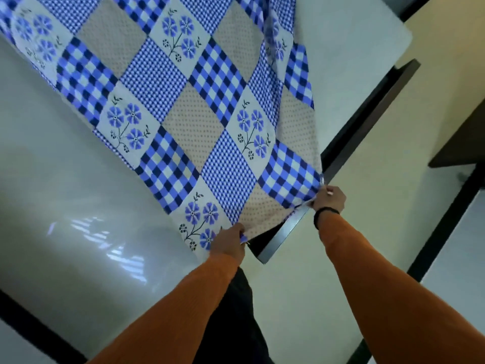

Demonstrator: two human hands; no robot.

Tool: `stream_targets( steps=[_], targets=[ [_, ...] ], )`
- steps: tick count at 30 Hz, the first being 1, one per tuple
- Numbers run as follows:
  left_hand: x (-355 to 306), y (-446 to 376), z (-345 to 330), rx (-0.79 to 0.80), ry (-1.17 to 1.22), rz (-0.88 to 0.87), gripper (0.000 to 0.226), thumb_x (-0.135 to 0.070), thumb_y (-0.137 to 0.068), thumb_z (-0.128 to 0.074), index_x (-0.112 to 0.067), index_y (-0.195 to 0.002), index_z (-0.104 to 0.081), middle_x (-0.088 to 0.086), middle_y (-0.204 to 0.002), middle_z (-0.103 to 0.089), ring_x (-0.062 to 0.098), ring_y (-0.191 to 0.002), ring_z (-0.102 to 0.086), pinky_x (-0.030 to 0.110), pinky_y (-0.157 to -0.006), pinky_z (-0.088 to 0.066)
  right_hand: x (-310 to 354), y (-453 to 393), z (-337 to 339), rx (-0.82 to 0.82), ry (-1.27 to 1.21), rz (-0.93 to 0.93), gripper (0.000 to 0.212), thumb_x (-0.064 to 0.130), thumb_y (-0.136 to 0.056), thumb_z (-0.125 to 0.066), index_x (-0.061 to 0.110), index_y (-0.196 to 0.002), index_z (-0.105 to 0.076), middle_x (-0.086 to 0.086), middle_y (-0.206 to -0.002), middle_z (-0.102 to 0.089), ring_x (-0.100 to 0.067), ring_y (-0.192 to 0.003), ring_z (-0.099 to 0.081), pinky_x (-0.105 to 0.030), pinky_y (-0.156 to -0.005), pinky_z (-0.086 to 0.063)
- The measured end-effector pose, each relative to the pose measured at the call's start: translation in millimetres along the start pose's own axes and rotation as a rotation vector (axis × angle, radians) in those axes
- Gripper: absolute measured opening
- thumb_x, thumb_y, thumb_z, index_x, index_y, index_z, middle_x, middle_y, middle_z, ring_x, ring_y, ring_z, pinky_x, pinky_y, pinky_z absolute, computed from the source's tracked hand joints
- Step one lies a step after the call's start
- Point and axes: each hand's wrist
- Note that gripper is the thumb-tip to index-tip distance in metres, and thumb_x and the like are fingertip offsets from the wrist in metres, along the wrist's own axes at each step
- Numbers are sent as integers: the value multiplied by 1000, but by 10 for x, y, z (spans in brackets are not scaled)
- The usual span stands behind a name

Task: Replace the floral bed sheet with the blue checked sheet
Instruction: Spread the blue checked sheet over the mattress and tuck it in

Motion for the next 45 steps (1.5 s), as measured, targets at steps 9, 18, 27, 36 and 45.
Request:
stream_targets(
  steps=[9, 18, 27, 36, 45],
  targets=[
    [-414, 71, -76, -202, 247, 3, 20, -35, -93, -63, -22, -108, -62, 2, -101, -66, 24, -96, -63, 37, -83, -53, -44, -265, 133, 421, 47, -30, 12, 3, -96, -57, 14, -91, -60, -8, -89, -63, -23, -72, -62, -42, -82, -61],
    [-2142, -939, 753, -544, 402, -58, 20, -30, -98, -61, -17, -114, -64, 2, -90, -67, 24, -85, -65, 40, -79, -56, 662, -759, 277, 835, -375, -301, 39, 14, -78, -76, 7, -116, -70, -13, -110, -74, -27, -93, -70, -42, -82, -60],
    [-3236, -1965, 1297, -700, 289, 41, 30, -44, -96, -57, -24, -119, -61, 5, -114, -61, 24, -100, -61, 45, -90, -55, 1483, -1645, 445, 1104, -407, -432, 28, 39, -100, -56, 14, -114, -57, -16, -122, -71, -32, -116, -67, -51, -103, -49],
    [-3375, -2679, 1896, -715, 153, 197, 62, -68, -85, -63, -23, -128, -54, 10, -129, -54, 30, -111, -58, 46, -92, -54, 2528, -2232, -285, 1205, -415, -299, 30, 30, -106, -43, 7, -120, -55, -19, -134, -61, -35, -125, -58, -53, -110, -43],
    [-3304, -3004, 2064, -788, 427, 232, 17, -26, -94, -65, -11, -97, -71, 12, -101, -71, 29, -94, -66, 39, -85, -54, 3541, -2498, -788, 1288, -286, -202, 56, 41, -108, -35, 2, -147, -41, -17, -143, -56, -31, -133, -54, -48, -116, -37]
  ],
)
Point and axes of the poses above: each hand's wrist, its own y-axis away from the middle knuckle, its own z-axis out of the back of the hand, x = y × z
